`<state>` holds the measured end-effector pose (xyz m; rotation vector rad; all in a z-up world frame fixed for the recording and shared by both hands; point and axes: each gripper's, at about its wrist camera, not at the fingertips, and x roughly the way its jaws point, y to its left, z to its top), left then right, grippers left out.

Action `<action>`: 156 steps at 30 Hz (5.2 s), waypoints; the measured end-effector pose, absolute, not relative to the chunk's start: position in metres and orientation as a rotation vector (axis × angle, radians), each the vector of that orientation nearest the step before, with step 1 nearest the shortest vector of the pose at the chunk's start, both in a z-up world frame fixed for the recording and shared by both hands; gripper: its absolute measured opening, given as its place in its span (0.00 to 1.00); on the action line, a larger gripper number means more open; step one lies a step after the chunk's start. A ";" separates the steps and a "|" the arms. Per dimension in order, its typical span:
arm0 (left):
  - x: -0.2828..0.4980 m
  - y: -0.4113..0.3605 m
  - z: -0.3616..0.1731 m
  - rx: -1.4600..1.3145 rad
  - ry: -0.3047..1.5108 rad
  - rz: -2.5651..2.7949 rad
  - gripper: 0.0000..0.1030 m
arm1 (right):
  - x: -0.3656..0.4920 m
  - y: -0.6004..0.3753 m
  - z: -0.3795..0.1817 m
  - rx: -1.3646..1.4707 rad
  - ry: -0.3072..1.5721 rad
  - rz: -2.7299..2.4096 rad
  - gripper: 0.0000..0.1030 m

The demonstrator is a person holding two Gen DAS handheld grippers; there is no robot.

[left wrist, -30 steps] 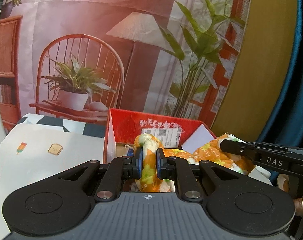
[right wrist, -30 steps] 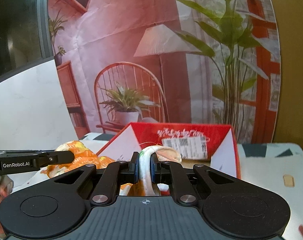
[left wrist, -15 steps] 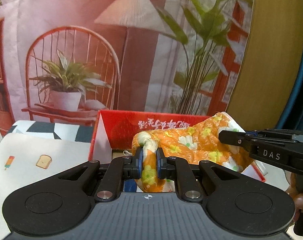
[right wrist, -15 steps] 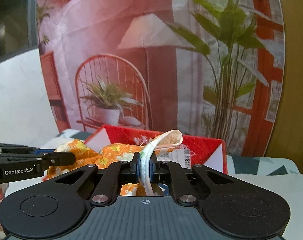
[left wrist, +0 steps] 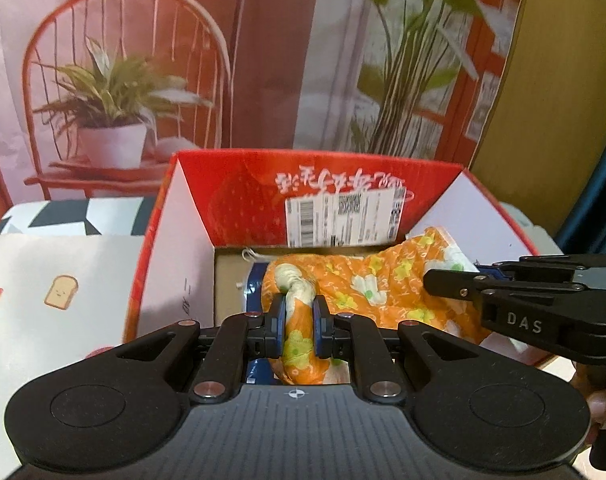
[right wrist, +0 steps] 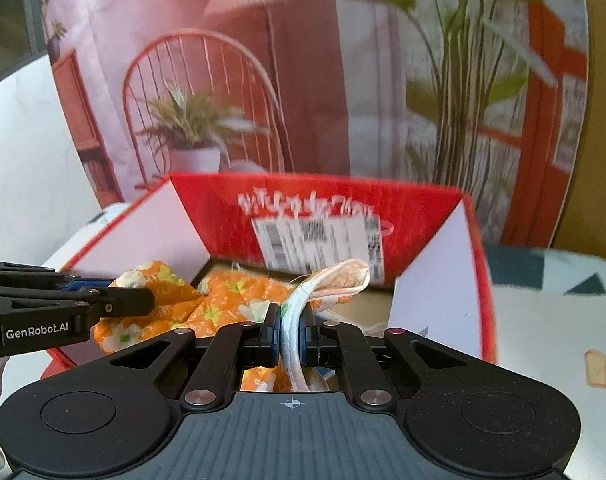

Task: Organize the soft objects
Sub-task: 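Lower the orange cloth onto the blue package and open the left gripper, then move the left tool back toward the remaining items on the table, then lift the green fabric item with the left gripper toward the red box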

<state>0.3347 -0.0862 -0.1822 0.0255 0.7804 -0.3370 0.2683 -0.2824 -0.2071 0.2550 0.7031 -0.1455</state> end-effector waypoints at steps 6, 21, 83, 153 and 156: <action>0.348 -0.092 -0.188 0.040 0.844 -0.349 0.14 | 0.283 -0.282 -0.219 0.268 0.791 -0.150 0.08; 0.341 -0.089 -0.182 0.057 0.806 -0.375 0.54 | 0.286 -0.284 -0.223 0.269 0.875 -0.216 0.26; 0.094 0.023 -0.228 -0.205 0.856 -0.424 0.50 | 0.069 -0.090 -0.228 0.203 0.750 0.077 0.51; 0.147 -0.009 -0.159 -0.293 0.642 -0.616 0.57 | 0.096 -0.108 -0.173 0.096 0.548 0.075 0.49; 0.157 -0.013 -0.145 -0.291 0.619 -0.615 0.56 | 0.107 -0.115 -0.159 0.083 0.525 0.072 0.49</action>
